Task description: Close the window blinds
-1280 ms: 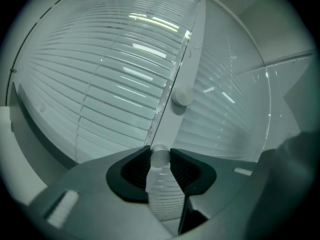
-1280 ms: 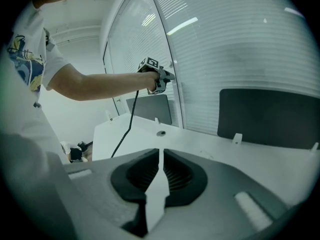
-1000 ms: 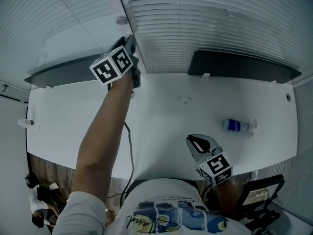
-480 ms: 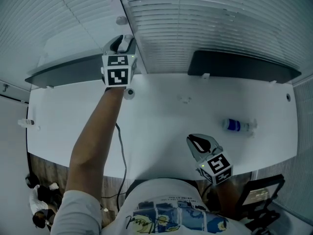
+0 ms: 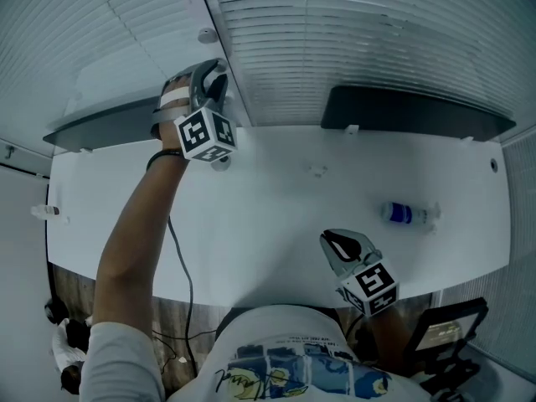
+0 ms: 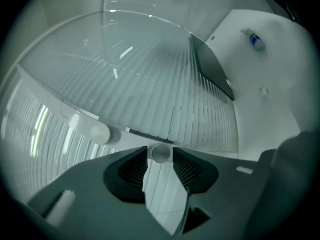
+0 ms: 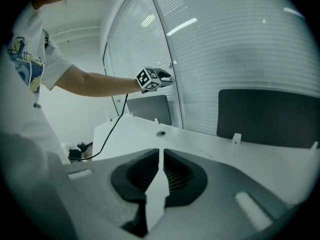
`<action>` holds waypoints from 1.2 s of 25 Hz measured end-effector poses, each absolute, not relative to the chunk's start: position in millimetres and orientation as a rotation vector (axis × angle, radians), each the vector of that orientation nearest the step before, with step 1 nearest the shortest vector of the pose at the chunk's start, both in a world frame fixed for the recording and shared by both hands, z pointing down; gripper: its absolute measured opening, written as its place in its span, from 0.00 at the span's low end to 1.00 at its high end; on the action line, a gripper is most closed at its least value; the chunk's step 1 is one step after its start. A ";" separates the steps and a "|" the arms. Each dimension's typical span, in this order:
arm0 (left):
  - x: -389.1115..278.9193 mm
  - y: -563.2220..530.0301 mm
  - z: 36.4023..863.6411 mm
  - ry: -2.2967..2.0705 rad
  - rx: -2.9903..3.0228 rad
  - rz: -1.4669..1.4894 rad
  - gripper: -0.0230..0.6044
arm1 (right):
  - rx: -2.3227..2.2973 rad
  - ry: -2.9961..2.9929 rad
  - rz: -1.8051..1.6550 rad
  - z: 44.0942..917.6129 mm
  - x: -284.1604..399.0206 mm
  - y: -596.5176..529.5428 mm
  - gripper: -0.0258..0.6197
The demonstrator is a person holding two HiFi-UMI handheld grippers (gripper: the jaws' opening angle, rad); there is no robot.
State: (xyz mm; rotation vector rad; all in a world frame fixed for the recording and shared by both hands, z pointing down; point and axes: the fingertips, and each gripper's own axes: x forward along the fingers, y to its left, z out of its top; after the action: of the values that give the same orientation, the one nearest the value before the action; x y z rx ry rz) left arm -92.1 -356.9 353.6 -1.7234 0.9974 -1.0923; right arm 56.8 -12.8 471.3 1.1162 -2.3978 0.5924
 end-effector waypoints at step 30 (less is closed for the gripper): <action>-99.0 -367.0 344.5 1.638 -2.281 -0.714 0.24 | 1.112 -2.387 0.608 471.4 54.0 -12.3 0.07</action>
State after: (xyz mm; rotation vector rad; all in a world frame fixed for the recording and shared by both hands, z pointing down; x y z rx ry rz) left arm -99.0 -367.0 344.5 -2.2806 1.6380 -0.7137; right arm 54.0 -12.3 471.4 1.1118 -2.3869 0.6084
